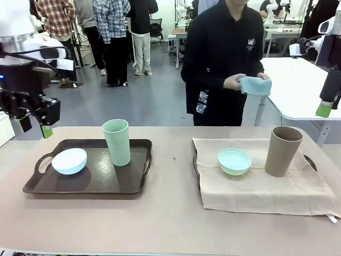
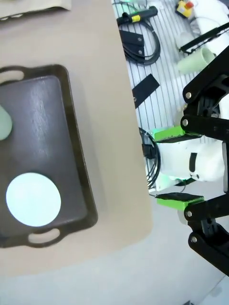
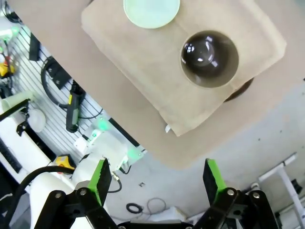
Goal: Set up a tray with a mat and arrange the tableware.
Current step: Pick up the Picnic Bowl and Reusable plastic cup from the Handle tray in front of the human's position and hold them in the air.
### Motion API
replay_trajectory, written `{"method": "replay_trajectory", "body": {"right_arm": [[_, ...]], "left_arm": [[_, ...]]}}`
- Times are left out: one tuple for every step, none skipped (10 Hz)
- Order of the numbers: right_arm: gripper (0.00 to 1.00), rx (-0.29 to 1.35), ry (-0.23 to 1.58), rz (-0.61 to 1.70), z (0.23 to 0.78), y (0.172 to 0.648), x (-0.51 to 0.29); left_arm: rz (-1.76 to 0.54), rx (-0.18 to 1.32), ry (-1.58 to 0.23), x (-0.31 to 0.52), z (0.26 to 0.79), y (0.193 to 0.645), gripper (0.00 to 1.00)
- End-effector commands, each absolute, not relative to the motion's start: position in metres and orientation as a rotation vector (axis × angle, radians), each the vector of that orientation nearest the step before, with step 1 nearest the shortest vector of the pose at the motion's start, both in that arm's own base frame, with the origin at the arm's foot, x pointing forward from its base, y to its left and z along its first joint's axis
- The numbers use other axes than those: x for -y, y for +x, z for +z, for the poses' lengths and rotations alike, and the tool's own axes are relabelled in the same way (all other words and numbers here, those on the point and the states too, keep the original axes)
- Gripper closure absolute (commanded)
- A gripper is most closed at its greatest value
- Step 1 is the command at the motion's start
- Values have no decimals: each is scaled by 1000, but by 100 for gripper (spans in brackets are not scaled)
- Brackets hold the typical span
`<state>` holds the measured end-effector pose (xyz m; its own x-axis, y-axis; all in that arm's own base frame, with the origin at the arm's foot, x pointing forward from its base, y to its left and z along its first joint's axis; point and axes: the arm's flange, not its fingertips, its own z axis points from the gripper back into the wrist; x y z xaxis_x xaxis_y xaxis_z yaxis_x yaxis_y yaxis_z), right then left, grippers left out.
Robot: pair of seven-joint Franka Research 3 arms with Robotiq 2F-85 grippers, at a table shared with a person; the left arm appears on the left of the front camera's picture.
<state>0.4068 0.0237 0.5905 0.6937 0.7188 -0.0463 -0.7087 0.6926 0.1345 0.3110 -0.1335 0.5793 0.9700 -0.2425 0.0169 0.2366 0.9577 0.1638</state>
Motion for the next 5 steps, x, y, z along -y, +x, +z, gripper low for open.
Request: {"method": "replay_trajectory", "body": {"right_arm": [[0, -103, 110, 810, 587, 409, -31], [0, -142, 365, 912, 589, 412, -19], [0, 19, 808, 955, 607, 411, 19], [0, 179, 1132, 892, 610, 402, 74], [0, 296, 1388, 797, 601, 392, 122]], "left_arm": [[-293, 14, 176, 165, 589, 315, 44], [-243, 37, 162, 133, 579, 311, 44], [-285, 160, -203, 93, 603, 311, 44], [-288, 241, -382, 48, 601, 303, 44], [-336, 300, -477, 23, 594, 301, 44]]}}
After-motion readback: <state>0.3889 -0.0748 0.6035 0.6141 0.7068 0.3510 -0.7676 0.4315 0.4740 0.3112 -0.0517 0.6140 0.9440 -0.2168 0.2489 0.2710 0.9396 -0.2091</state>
